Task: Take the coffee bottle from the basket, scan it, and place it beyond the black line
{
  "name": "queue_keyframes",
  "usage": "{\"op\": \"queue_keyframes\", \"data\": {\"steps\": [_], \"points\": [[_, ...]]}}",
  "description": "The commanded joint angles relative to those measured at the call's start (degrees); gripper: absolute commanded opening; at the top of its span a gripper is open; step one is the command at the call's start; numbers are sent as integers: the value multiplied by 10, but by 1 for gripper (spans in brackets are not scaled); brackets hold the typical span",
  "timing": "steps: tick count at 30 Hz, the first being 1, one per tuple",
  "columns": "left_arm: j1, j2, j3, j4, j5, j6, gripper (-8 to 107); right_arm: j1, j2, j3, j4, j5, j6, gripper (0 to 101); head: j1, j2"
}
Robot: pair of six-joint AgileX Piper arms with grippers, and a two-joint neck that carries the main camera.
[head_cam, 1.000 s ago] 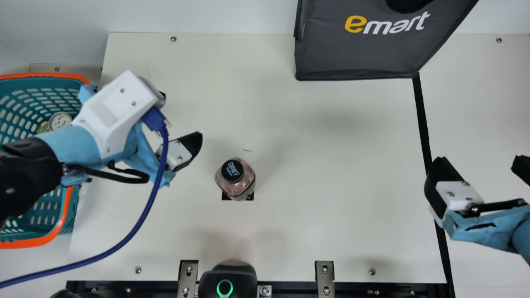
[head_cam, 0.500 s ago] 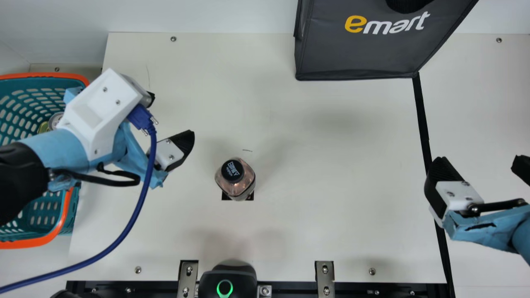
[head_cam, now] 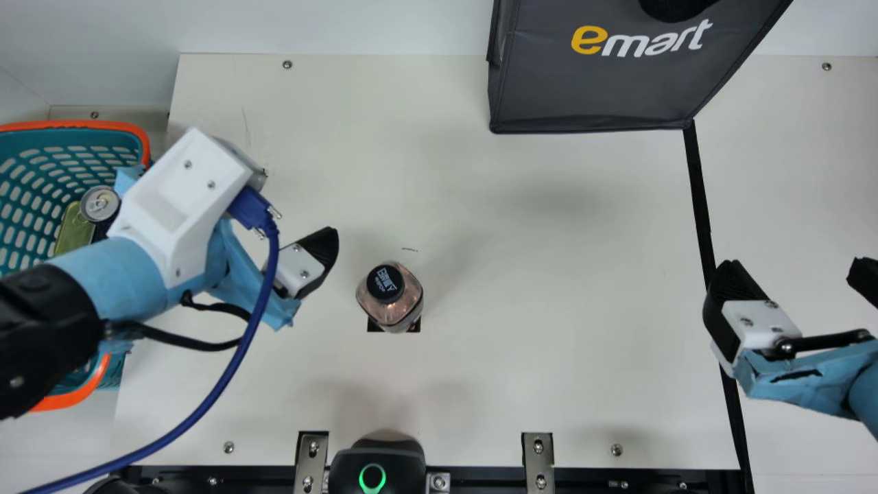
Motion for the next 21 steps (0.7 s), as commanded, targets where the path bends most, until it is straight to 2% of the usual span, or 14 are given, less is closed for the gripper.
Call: {"op": "queue_keyframes", "data": {"steps": [1, 21], "points": [[-22, 0, -2, 25, 3, -53, 90, 0, 0, 0, 0, 0, 0, 91, -10, 0], [-163, 19, 3, 141, 34, -300, 90, 0, 0, 0, 0, 0, 0, 91, -10, 0]]}}
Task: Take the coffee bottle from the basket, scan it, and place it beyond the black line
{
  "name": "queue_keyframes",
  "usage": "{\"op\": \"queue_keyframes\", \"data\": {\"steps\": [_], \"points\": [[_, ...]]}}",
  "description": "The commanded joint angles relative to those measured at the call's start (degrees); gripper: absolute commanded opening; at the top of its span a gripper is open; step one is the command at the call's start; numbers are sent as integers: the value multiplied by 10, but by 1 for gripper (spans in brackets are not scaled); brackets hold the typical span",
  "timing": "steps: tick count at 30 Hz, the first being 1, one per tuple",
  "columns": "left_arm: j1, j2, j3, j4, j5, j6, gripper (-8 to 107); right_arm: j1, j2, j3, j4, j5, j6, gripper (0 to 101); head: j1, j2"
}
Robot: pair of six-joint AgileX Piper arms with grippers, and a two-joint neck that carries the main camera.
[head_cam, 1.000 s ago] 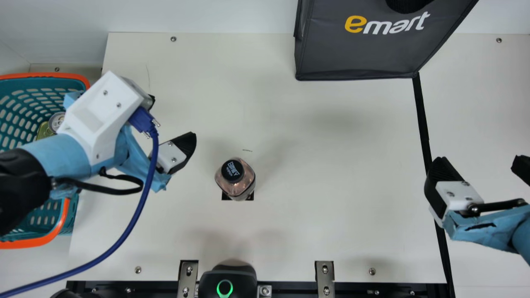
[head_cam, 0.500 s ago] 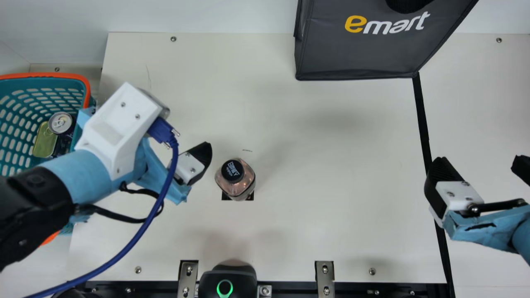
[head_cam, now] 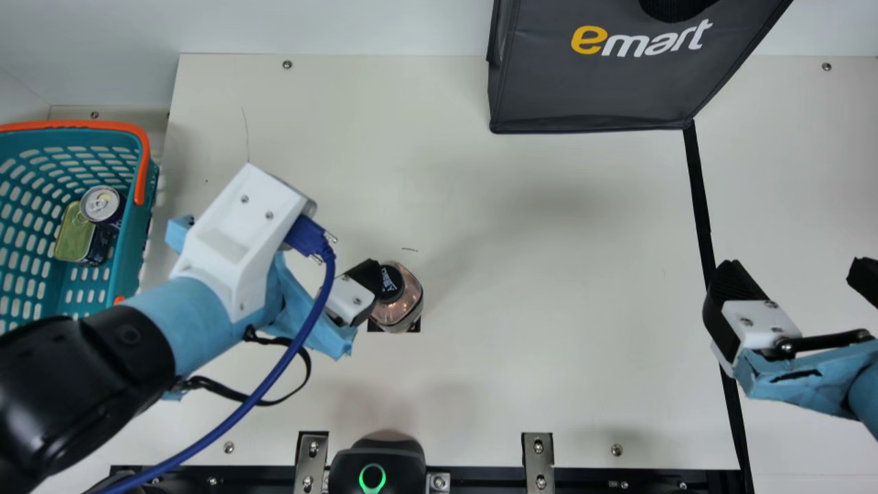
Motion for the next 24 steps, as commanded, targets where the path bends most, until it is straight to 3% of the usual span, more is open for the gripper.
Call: {"op": "queue_keyframes", "data": {"steps": [1, 12, 24], "points": [[-13, 1, 1, 13, 5, -30, 90, 0, 0, 0, 0, 0, 0, 91, -10, 0], [-75, 17, 0, 86, 43, -130, 90, 0, 0, 0, 0, 0, 0, 91, -10, 0], [-145, 54, -39, 128, 91, -224, 90, 0, 0, 0, 0, 0, 0, 91, -10, 0]]}}
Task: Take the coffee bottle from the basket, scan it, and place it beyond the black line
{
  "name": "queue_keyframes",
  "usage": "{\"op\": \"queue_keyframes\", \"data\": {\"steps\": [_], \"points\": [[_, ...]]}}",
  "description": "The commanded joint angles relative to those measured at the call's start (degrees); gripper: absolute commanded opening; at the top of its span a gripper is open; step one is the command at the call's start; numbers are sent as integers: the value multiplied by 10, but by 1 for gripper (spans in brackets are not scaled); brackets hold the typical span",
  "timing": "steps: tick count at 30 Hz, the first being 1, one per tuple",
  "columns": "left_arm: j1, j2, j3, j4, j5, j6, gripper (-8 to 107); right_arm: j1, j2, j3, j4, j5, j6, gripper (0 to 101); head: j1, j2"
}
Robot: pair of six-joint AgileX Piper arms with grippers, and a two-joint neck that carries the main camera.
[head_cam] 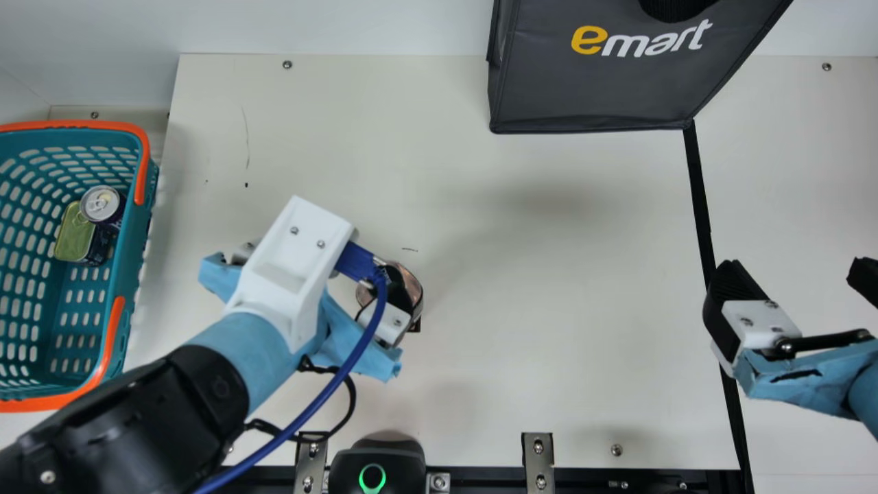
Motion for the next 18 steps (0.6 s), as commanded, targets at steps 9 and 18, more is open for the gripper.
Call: {"op": "queue_keyframes", "data": {"steps": [9, 18], "points": [[-36, 26, -12, 17, 20, -59, 90, 0, 0, 0, 0, 0, 0, 91, -10, 0], [-44, 46, -9, 19, 14, -89, 90, 0, 0, 0, 0, 0, 0, 91, -10, 0]]}}
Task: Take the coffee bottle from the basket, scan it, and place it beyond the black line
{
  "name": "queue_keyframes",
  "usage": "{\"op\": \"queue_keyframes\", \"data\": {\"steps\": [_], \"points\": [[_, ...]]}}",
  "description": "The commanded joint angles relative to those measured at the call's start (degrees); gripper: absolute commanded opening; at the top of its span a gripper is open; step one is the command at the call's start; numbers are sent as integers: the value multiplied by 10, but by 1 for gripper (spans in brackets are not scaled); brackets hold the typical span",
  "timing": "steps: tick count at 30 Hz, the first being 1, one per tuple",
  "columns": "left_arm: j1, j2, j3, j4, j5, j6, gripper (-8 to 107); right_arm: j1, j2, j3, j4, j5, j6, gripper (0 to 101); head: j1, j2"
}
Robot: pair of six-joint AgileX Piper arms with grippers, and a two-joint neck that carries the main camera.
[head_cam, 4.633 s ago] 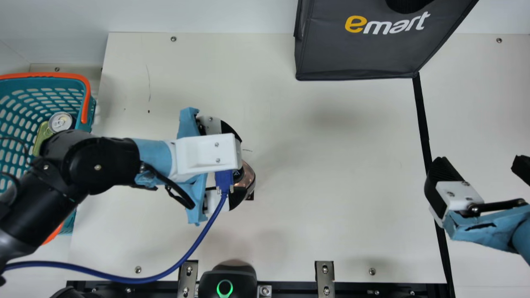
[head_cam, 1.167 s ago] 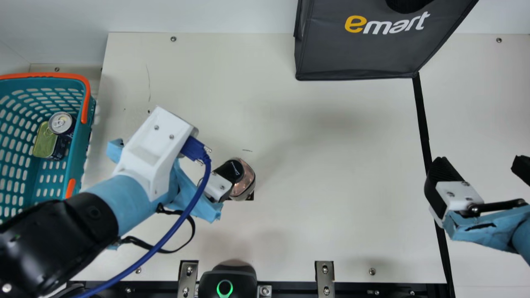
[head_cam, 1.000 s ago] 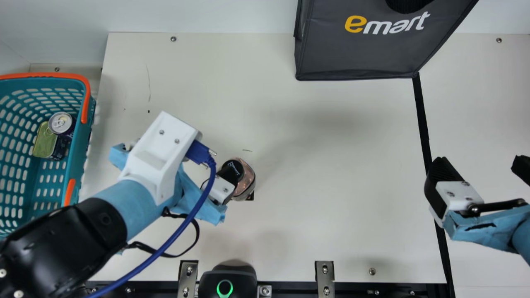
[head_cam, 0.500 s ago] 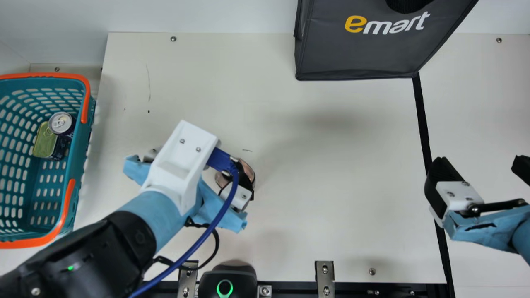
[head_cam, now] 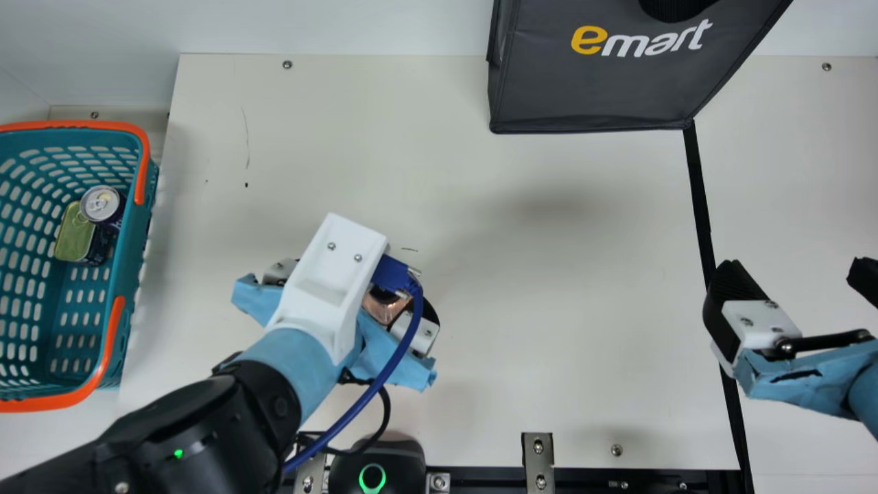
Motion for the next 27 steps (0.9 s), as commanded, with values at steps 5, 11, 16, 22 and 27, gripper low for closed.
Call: {"op": "queue_keyframes", "data": {"steps": [5, 11, 16, 22, 27], "points": [[-1, 11, 4, 1, -7, -16, 90, 0, 0, 0, 0, 0, 0, 91, -10, 0], [0, 24, 7, 3, -14, -31, 90, 0, 0, 0, 0, 0, 0, 91, -10, 0], [4, 33, 13, 6, -22, -39, 90, 0, 0, 0, 0, 0, 0, 91, -10, 0], [11, 43, 19, 6, -31, -44, 90, 0, 0, 0, 0, 0, 0, 91, -10, 0], [19, 49, 23, 3, -41, -46, 81, 0, 0, 0, 0, 0, 0, 91, -10, 0]]}}
